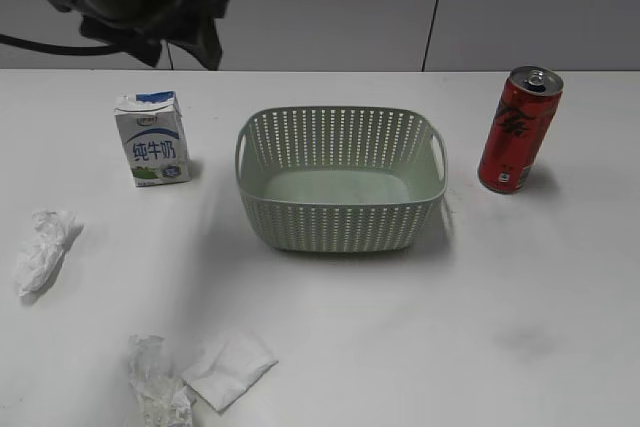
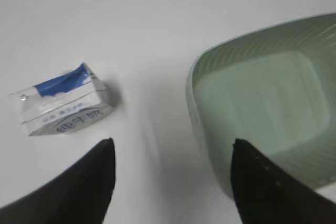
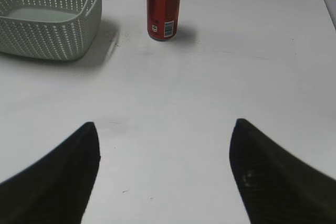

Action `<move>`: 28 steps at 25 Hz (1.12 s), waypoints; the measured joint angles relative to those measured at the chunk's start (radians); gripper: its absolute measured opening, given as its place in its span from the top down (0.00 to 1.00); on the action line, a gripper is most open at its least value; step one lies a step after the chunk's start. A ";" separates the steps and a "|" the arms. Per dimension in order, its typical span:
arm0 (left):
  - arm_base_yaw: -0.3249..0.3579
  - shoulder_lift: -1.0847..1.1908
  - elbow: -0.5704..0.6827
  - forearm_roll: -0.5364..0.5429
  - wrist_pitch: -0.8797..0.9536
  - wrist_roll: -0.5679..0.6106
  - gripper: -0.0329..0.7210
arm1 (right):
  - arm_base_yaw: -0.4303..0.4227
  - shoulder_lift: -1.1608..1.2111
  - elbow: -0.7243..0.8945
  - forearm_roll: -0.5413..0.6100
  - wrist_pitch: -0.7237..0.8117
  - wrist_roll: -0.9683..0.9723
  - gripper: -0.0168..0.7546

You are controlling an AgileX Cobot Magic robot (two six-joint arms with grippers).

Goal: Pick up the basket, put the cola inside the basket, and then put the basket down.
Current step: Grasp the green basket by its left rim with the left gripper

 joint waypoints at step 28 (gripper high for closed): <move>-0.069 0.388 -0.112 0.012 -0.026 -0.176 0.89 | 0.000 0.000 0.000 0.000 0.000 0.000 0.22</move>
